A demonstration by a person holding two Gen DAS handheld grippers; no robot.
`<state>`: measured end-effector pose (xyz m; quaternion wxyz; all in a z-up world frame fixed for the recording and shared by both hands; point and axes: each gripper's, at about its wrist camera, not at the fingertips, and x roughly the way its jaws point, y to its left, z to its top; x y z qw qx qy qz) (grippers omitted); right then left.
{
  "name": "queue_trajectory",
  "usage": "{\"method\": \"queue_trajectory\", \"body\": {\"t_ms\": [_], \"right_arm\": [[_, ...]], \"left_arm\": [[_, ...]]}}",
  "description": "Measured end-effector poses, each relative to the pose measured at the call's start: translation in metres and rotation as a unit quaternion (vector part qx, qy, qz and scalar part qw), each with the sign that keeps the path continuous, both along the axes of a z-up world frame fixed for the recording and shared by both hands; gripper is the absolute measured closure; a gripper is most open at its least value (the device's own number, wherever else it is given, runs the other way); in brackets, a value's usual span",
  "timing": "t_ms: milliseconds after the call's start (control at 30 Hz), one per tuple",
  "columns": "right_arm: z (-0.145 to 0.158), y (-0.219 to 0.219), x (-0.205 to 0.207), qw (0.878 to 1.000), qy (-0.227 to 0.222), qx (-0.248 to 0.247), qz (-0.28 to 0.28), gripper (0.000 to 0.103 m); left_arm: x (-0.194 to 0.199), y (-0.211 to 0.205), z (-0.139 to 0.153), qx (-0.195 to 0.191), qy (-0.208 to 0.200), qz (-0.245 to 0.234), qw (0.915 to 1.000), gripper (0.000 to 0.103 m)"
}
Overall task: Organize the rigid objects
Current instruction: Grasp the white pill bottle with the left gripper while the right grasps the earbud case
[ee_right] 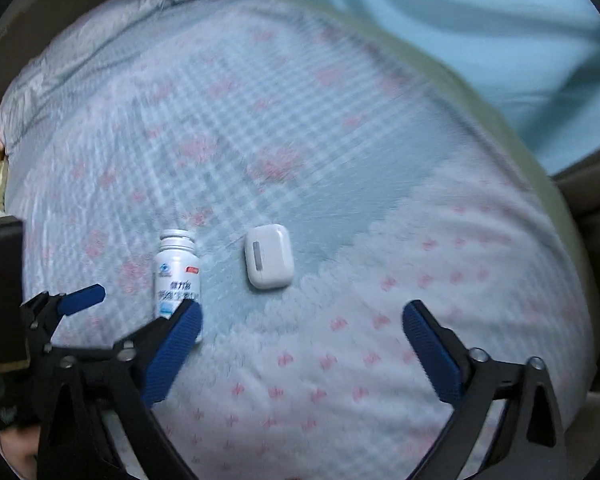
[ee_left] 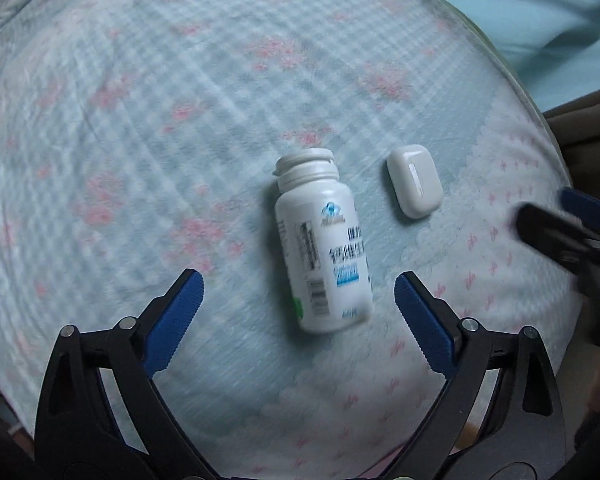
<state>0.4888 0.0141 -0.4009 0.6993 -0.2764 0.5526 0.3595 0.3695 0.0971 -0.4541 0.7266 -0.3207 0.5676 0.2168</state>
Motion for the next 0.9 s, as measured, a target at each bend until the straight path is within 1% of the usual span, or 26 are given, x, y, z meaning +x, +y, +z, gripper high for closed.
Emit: {"method": "queue_trajectory", "body": {"t_ms": [33, 100, 133, 167, 200, 233, 300, 367, 433, 500, 567, 633, 667, 700, 900], "right_arm": [[-0.009, 0.006, 0.003, 1.0, 0.008, -0.006, 0.002, 0.011], [-0.027, 0.017, 0.011, 0.999, 0.026, -0.018, 0.004, 0.017], [-0.04, 0.024, 0.017, 0.999, 0.039, -0.029, 0.004, 0.017], [-0.046, 0.028, 0.019, 0.998, 0.043, -0.035, 0.005, 0.019], [-0.054, 0.035, 0.022, 0.998, 0.047, -0.046, 0.01, 0.02], [-0.059, 0.04, 0.023, 0.997, 0.048, -0.052, 0.015, 0.021], [-0.068, 0.048, 0.025, 0.996, 0.052, -0.067, 0.022, 0.03], [-0.078, 0.054, 0.028, 0.995, 0.058, -0.083, 0.021, 0.032], [-0.084, 0.057, 0.03, 0.994, 0.062, -0.089, 0.022, 0.037], [-0.089, 0.06, 0.031, 0.993, 0.064, -0.094, 0.024, 0.046], [-0.093, 0.063, 0.031, 0.993, 0.057, -0.104, 0.029, 0.052], [-0.094, 0.064, 0.03, 0.992, 0.054, -0.105, 0.034, 0.056], [-0.094, 0.065, 0.029, 0.992, 0.053, -0.105, 0.035, 0.062], [-0.094, 0.066, 0.029, 0.992, 0.05, -0.107, 0.036, 0.062], [-0.094, 0.072, 0.02, 0.993, 0.04, -0.108, 0.033, 0.062]], "left_arm": [[0.004, 0.001, -0.003, 0.001, -0.002, 0.002, 1.0, 0.007], [0.013, 0.003, -0.011, 0.007, -0.004, 0.004, 1.0, 0.007], [0.018, 0.004, -0.014, 0.011, -0.002, 0.005, 0.9999, 0.009], [0.023, 0.004, -0.019, 0.016, 0.002, 0.004, 0.9999, 0.012], [0.027, 0.005, -0.022, 0.016, 0.005, 0.004, 0.9998, 0.019], [0.03, 0.005, -0.028, 0.013, 0.007, 0.006, 0.9999, 0.024], [0.035, 0.006, -0.036, 0.004, 0.008, 0.017, 0.9998, 0.025], [0.036, 0.008, -0.041, 0.001, 0.009, 0.027, 0.9996, 0.027], [0.04, 0.008, -0.045, 0.002, 0.009, 0.032, 0.9994, 0.027], [0.043, 0.006, -0.046, 0.007, 0.009, 0.034, 0.9994, 0.027], [0.047, 0.005, -0.048, 0.012, 0.014, 0.03, 0.9994, 0.029], [0.051, 0.004, -0.049, 0.024, 0.019, 0.028, 0.9991, 0.045], [0.051, 0.004, -0.048, 0.023, 0.012, 0.027, 0.9993, 0.048], [0.052, 0.005, -0.047, 0.018, 0.003, 0.026, 0.9995, 0.053], [0.046, 0.006, -0.044, 0.015, -0.022, 0.025, 0.9993, 0.053]]}}
